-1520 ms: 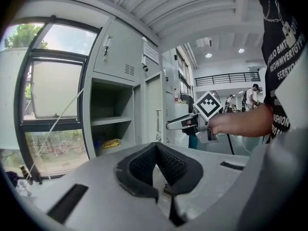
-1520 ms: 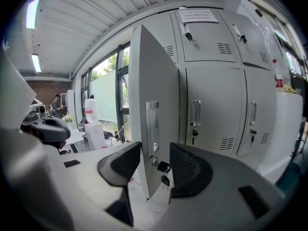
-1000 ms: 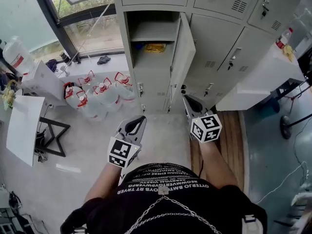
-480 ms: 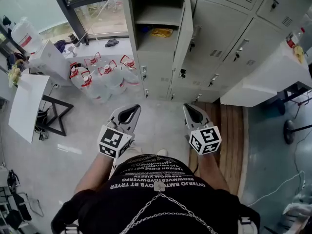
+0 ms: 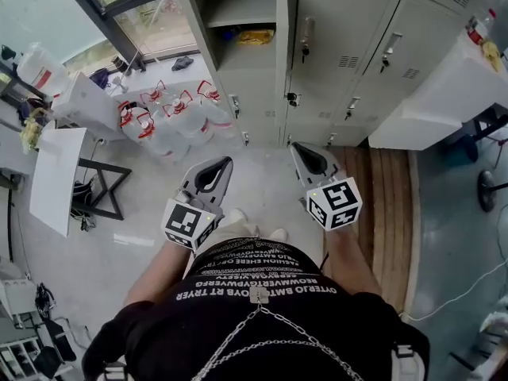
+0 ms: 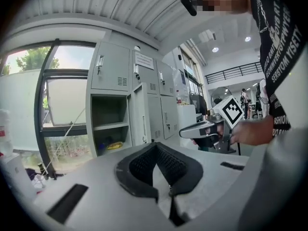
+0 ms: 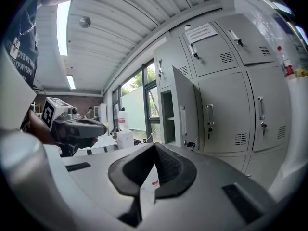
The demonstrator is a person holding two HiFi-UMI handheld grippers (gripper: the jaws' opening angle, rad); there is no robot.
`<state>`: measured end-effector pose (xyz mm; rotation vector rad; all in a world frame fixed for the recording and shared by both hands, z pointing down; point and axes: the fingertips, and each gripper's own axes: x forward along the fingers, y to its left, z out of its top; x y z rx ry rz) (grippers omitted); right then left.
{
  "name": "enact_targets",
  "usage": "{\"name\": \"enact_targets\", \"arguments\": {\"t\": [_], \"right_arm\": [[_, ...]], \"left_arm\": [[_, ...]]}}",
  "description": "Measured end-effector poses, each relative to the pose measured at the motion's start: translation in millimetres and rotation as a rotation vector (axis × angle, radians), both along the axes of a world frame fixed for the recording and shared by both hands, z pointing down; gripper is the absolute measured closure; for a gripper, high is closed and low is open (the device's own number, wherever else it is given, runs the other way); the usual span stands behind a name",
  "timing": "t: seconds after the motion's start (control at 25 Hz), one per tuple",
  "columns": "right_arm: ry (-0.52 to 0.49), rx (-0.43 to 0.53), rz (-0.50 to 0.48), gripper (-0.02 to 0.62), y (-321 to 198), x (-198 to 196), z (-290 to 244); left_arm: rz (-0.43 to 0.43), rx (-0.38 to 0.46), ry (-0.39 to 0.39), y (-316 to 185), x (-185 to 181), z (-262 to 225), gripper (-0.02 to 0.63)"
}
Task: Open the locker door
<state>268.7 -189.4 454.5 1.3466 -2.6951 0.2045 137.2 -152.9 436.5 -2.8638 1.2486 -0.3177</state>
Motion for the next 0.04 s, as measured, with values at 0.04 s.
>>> {"name": "enact_targets", "arguments": {"t": [0.04], "right_arm": [[0.006,0.009,-0.009,0.6,-2.5,-0.3,-2.2]], "left_arm": [[-0.004,0.017,0.021,-2.8,3.1,-0.9,0.606]]}}
